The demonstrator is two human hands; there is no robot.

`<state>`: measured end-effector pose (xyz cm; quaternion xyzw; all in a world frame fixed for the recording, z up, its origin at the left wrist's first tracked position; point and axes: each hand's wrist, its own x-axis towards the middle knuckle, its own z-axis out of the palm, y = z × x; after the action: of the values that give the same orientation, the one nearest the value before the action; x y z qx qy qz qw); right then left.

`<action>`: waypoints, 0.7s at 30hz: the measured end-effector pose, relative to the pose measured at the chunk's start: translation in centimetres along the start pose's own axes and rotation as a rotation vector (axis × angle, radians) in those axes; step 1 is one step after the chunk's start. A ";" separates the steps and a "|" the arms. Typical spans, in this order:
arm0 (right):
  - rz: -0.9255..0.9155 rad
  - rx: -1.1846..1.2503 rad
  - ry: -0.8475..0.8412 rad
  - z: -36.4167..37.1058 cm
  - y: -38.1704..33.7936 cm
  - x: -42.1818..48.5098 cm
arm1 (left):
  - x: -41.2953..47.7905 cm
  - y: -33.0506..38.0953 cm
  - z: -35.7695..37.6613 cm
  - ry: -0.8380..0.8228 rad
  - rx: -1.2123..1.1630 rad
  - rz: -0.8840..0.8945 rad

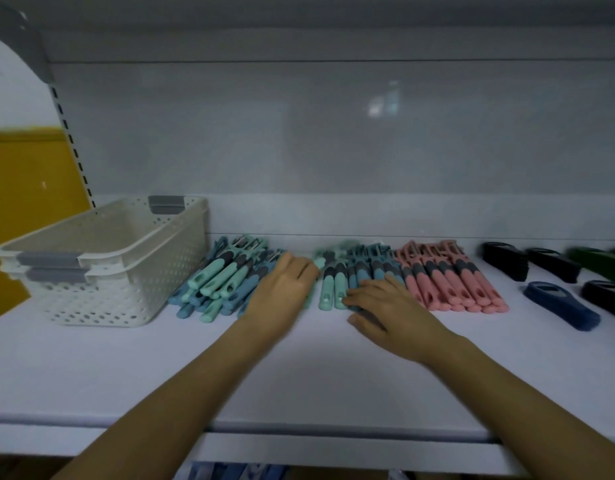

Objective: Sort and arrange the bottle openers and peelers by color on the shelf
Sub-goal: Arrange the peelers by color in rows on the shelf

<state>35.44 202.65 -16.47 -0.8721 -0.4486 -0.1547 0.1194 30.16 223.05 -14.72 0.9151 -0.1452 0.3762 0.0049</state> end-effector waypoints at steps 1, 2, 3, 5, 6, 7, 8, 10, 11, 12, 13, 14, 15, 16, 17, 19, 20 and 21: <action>0.002 0.000 -0.007 0.0 0.0 0.0 | 0.3 -0.1 0.1 0.013 0.030 -0.011; 0.003 0.002 -0.010 0.0 0.0 0.0 | 0.6 -0.2 0.1 0.002 0.050 -0.030; 0.004 0.005 -0.008 0.0 0.0 0.0 | 0.8 -0.1 0.3 -0.018 0.095 -0.044; 0.004 0.006 -0.003 0.1 0.1 0.0 | 0.9 0.5 0.7 -0.131 0.174 -0.074; 0.004 0.003 -0.005 0.1 0.1 0.0 | 0.7 0.8 1.0 -0.195 0.131 -0.100; 0.001 0.001 -0.005 0.1 0.1 0.0 | 0.4 0.8 1.4 -0.228 0.034 -0.129; -0.003 0.000 -0.006 0.1 0.2 0.1 | 0.3 0.9 1.3 -0.237 -0.101 -0.164; -0.008 0.005 0.001 0.0 0.1 0.1 | 0.1 0.8 1.0 -0.196 -0.279 -0.198; -0.010 0.009 0.013 0.0 0.1 0.2 | 0.0 0.5 1.0 -0.186 -0.293 -0.197; -0.011 0.012 0.028 -0.2 0.0 0.3 | -0.2 0.2 0.9 -0.187 -0.289 -0.186; -0.012 0.008 0.038 -0.3 -0.1 0.5 | -0.4 -0.2 0.9 -0.219 -0.282 -0.182; -0.009 -0.001 0.037 -0.6 -0.4 0.8 | -0.8 -0.7 1.0 -0.260 -0.282 -0.182; 0.001 -0.014 0.017 -0.8 -0.6 1.2 | -1.1 -1.2 1.2 -0.303 -0.284 -0.199; 0.013 -0.031 -0.016 -0.9 -0.8 1.6 | -1.4 -1.6 1.2 -0.347 -0.297 -0.216; 0.016 -0.052 -0.052 -0.9 -0.9 2.1 | -1.6 -1.9 1.2 -0.381 -0.312 -0.222; 0.010 -0.081 -0.112 -0.9 -1.0 2.9 | -1.5 -2.2 1.2 -0.422 -0.331 -0.232; 0.013 -0.077 -0.126 -0.9 -0.9 3.3 | -1.4 -2.3 1.2 -0.436 -0.330 -0.234; 0.020 -0.064 -0.128 -0.8 -0.8 3.7 | -1.2 -2.4 1.2 -0.450 -0.329 -0.235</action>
<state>36.69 205.61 -14.28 -0.8879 -0.4416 -0.1116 0.0640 30.85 225.51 -16.16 0.9729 -0.0948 0.1325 0.1643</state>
